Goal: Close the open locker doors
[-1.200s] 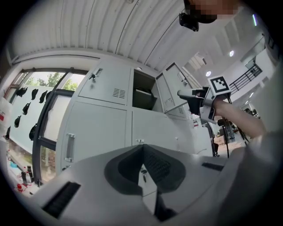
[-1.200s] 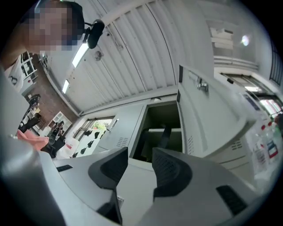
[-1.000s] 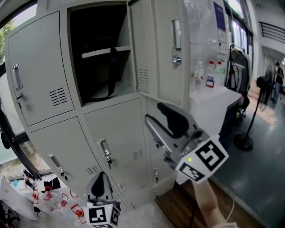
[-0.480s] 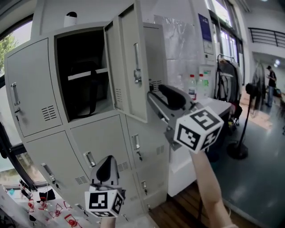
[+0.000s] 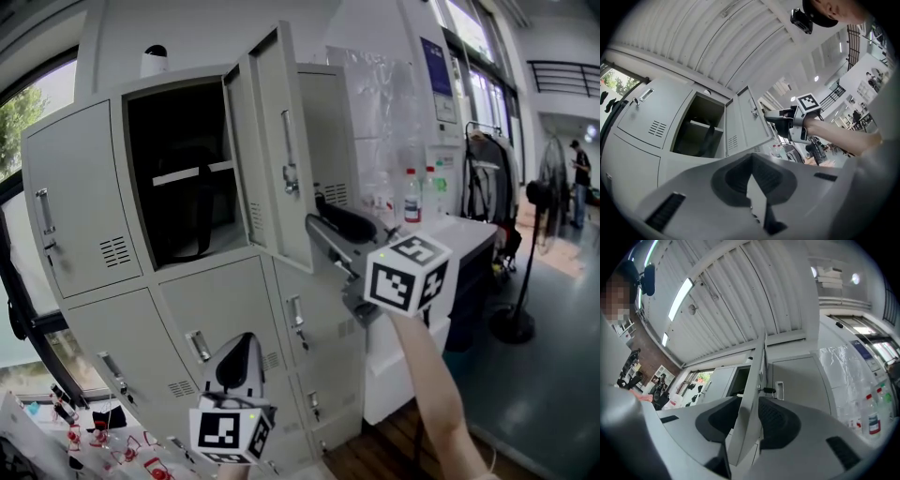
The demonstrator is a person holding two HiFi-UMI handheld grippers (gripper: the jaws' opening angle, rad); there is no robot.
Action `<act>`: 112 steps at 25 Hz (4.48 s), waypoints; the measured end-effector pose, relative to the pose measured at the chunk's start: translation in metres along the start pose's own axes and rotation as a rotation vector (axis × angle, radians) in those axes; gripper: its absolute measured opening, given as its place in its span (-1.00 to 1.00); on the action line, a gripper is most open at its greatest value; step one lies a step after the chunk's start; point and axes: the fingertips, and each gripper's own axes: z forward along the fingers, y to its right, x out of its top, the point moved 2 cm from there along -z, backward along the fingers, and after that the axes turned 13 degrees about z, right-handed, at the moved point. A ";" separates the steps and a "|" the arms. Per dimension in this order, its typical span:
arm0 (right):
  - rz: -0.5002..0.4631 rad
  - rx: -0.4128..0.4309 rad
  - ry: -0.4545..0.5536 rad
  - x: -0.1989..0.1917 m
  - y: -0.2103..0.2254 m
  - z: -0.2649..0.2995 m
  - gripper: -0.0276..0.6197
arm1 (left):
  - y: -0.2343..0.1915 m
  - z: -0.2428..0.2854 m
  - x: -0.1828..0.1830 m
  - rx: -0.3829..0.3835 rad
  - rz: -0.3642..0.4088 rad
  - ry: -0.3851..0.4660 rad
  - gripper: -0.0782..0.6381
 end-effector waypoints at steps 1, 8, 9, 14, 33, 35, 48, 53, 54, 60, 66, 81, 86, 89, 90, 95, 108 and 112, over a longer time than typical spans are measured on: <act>0.002 0.002 0.003 -0.001 -0.001 0.001 -0.54 | -0.002 0.000 0.000 0.002 0.002 0.000 -0.77; -0.052 0.061 0.006 -0.003 -0.026 0.010 -0.64 | -0.013 -0.005 -0.007 0.014 0.011 -0.009 -0.77; -0.060 0.073 0.004 -0.004 -0.032 0.013 -0.64 | -0.015 -0.006 -0.009 0.016 0.009 -0.009 -0.77; -0.072 0.138 -0.003 -0.013 -0.061 0.030 -0.64 | -0.025 -0.011 -0.013 0.023 0.004 -0.005 -0.77; -0.074 0.154 0.021 -0.057 -0.141 0.117 -0.64 | -0.121 -0.071 -0.038 0.154 0.032 -0.050 -0.77; -0.078 0.141 0.018 -0.063 -0.146 0.127 -0.64 | -0.131 -0.077 -0.040 0.164 0.032 -0.053 -0.77; -0.125 0.056 0.014 -0.096 -0.166 0.194 -0.66 | -0.202 -0.119 -0.065 0.228 0.039 -0.086 -0.77; -0.141 0.016 0.007 -0.110 -0.167 0.222 -0.66 | -0.236 -0.143 -0.079 0.277 0.043 -0.109 -0.77; -0.145 0.007 0.004 -0.113 -0.167 0.229 -0.66 | -0.242 -0.146 -0.083 0.287 0.043 -0.115 -0.77; -0.154 -0.024 -0.024 -0.131 -0.161 0.266 -0.67 | -0.273 -0.161 -0.100 0.331 0.038 -0.134 -0.77; -0.133 -0.204 -0.069 -0.146 -0.100 0.283 -0.80 | -0.293 -0.170 -0.123 0.367 -0.011 -0.155 -0.77; -0.051 -0.201 -0.089 -0.163 -0.072 0.283 -0.80 | -0.293 -0.151 -0.135 0.349 -0.033 -0.154 -0.77; -0.039 -0.190 -0.095 -0.163 -0.074 0.283 -0.79 | -0.291 -0.151 -0.130 0.339 -0.009 -0.139 -0.77; -0.051 -0.165 -0.056 -0.151 -0.086 0.274 -0.79 | -0.288 -0.151 -0.125 0.336 -0.011 -0.135 -0.77; -0.061 -0.149 -0.032 -0.144 -0.092 0.269 -0.79 | -0.287 -0.151 -0.123 0.335 -0.012 -0.133 -0.77; -0.181 -0.064 0.097 -0.110 -0.137 0.224 -0.80 | -0.274 -0.149 -0.110 0.321 -0.026 -0.117 -0.77; -0.174 -0.106 0.115 -0.187 -0.197 0.059 -0.89 | -0.185 -0.143 -0.097 0.223 -0.015 -0.043 -0.77; -0.141 -0.141 0.026 -0.238 -0.196 0.013 -0.89 | -0.155 -0.158 -0.114 0.217 -0.041 -0.090 -0.77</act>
